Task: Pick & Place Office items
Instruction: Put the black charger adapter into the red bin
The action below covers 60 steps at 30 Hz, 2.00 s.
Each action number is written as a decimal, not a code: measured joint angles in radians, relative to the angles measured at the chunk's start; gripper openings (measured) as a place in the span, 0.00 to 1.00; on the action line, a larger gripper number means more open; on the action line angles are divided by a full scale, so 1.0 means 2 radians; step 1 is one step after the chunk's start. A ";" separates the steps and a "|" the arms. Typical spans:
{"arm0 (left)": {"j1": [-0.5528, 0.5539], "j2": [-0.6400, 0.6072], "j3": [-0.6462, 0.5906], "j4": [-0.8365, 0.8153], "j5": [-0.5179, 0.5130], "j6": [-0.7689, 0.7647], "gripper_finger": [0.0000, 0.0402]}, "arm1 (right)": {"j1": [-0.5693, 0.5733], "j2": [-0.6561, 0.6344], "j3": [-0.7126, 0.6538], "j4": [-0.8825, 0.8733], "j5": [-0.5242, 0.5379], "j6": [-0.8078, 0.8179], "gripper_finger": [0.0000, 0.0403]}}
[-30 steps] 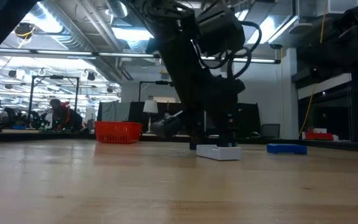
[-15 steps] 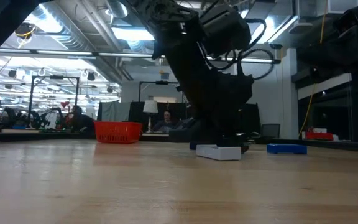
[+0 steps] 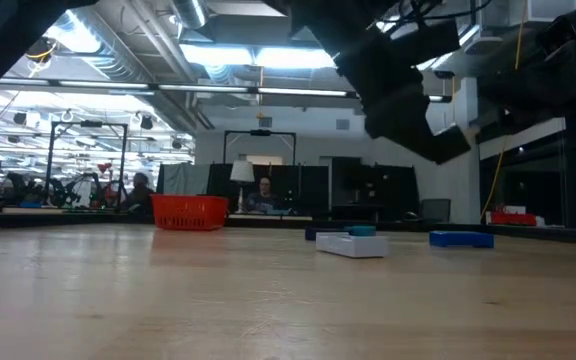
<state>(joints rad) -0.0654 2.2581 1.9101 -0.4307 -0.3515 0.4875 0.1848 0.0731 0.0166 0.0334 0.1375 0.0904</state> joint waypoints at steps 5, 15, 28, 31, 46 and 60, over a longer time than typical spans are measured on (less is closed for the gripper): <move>0.025 -0.002 0.000 -0.072 -0.075 -0.042 0.37 | 0.000 0.000 0.000 -0.002 -0.011 0.003 0.26; 0.094 -0.019 -0.039 0.038 0.045 -0.144 0.37 | 0.000 0.000 0.000 -0.002 -0.013 0.003 0.25; 0.163 -0.077 -0.177 0.265 0.070 -0.158 0.37 | 0.000 0.007 0.000 -0.005 -0.020 0.015 0.25; 0.179 -0.106 -0.240 0.316 0.070 -0.171 0.37 | 0.000 0.009 0.000 -0.004 -0.020 0.015 0.25; 0.219 -0.336 -0.575 0.457 -0.060 -0.239 0.37 | 0.000 0.011 0.000 -0.004 -0.020 0.016 0.25; 0.254 -0.455 -0.725 0.306 -0.086 -0.388 0.37 | 0.000 0.011 0.000 -0.004 -0.020 0.016 0.26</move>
<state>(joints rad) 0.4425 1.3483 0.4610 0.1812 -0.5226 -0.2894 0.1844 0.0944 0.0170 0.0257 0.0971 0.1226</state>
